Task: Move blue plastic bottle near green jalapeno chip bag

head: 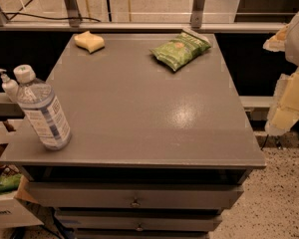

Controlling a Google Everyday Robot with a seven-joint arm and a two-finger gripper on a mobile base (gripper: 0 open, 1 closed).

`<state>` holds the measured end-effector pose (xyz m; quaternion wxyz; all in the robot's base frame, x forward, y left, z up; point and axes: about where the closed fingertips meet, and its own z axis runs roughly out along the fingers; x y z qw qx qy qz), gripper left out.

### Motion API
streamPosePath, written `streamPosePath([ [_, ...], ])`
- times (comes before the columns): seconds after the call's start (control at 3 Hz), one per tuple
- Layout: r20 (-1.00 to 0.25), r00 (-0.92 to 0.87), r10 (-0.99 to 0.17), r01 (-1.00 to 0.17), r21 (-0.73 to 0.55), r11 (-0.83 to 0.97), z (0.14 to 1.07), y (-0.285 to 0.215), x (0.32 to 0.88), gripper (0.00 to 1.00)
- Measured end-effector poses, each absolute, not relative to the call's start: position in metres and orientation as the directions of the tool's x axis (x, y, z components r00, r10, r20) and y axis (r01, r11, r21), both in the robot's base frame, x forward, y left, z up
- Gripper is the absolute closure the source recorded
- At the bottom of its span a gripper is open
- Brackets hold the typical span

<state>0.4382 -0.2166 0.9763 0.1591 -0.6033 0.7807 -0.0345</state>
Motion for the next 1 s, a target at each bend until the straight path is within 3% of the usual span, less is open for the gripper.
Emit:
streamPosePath([
  [1.0,-0.311,-0.184,-0.932,-0.933,-0.242,0.265,0.970,-0.194,0.437,0.00],
])
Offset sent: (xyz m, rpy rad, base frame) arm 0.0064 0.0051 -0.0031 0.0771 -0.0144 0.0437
